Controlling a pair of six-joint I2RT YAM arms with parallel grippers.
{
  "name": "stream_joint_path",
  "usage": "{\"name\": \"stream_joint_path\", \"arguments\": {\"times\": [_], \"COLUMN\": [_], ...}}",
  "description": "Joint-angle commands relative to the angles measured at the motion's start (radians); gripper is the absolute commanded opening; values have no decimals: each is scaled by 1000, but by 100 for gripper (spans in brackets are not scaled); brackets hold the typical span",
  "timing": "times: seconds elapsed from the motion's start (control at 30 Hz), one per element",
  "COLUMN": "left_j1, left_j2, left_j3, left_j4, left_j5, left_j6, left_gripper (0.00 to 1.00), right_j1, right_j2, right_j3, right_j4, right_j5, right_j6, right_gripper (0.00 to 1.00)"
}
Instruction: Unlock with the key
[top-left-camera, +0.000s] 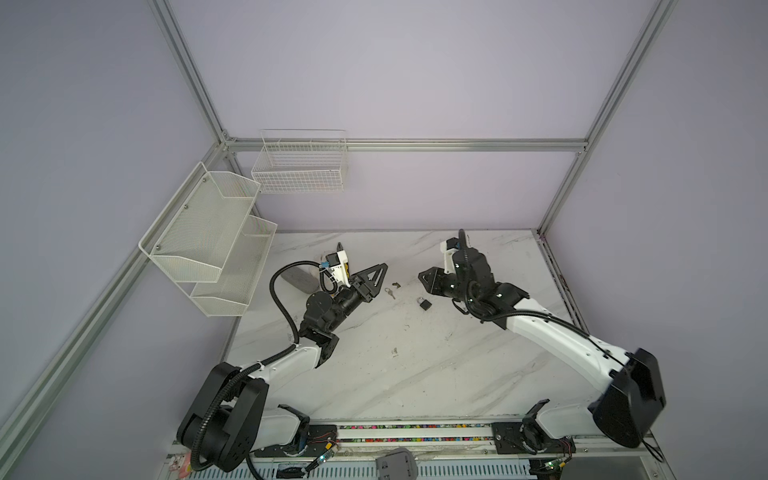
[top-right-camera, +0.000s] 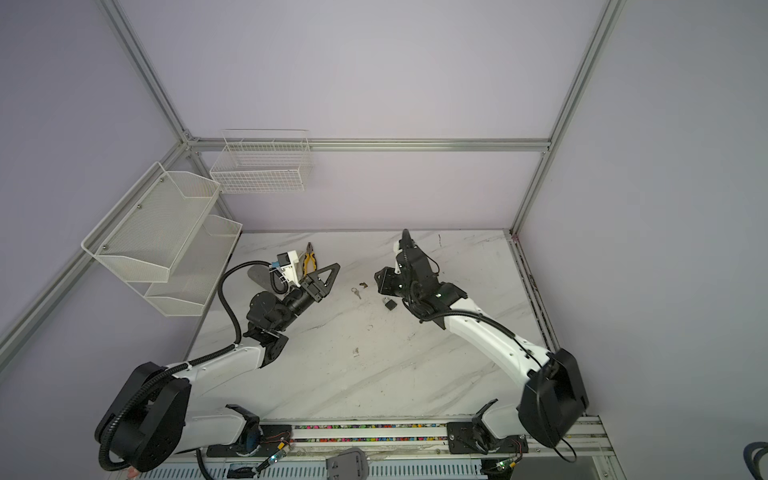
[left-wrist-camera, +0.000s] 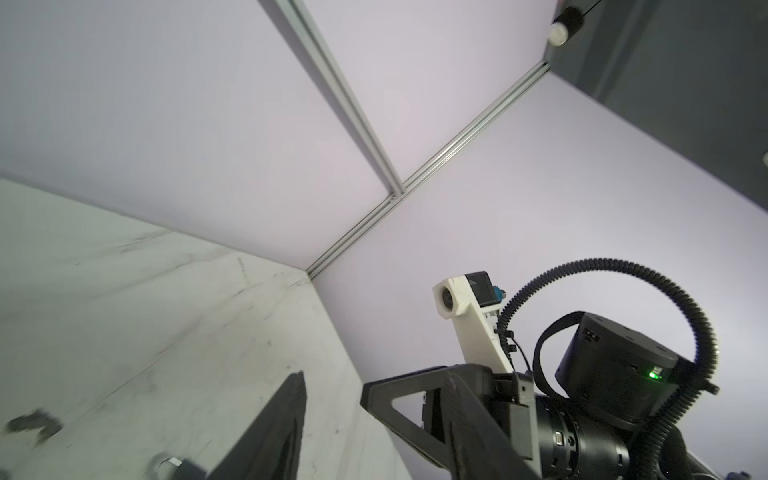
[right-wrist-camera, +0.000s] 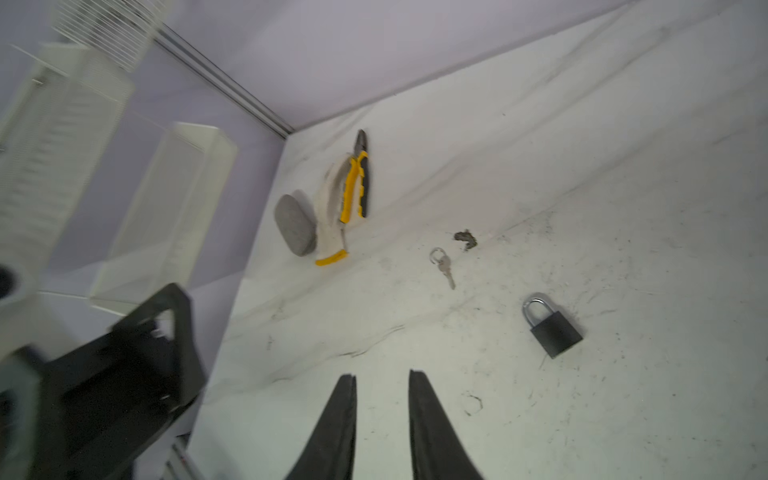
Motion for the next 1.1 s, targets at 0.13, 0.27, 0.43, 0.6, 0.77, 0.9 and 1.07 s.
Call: {"name": "stream_joint_path", "arguments": {"times": [0.13, 0.27, 0.43, 0.6, 0.77, 0.9, 1.07], "left_j1": [46, 78, 124, 152, 153, 155, 157], "left_j2": [-20, -16, 46, 55, 18, -2, -1], "left_j3": [99, 84, 68, 54, 38, 26, 25], "left_j4": [-494, -512, -476, -441, -439, -433, -423], "left_j5": [-195, -220, -182, -114, -127, -133, -127], "left_j6": [237, 217, 159, 126, 132, 139, 137], "left_gripper": [53, 53, 52, 52, 52, 52, 52], "right_j1": [41, 41, 41, 41, 50, 60, 75], "right_j2": [437, 625, 730, 775, 840, 854, 888], "right_j3": [144, 273, 376, 451, 531, 538, 594], "right_j4": [90, 47, 31, -1, -55, -54, -71], "right_j5": [147, 146, 128, 133, 158, 168, 182], "right_j6": [-242, -311, -344, -378, -436, -433, -435], "right_gripper": [36, 37, 40, 43, 40, 39, 39]}}
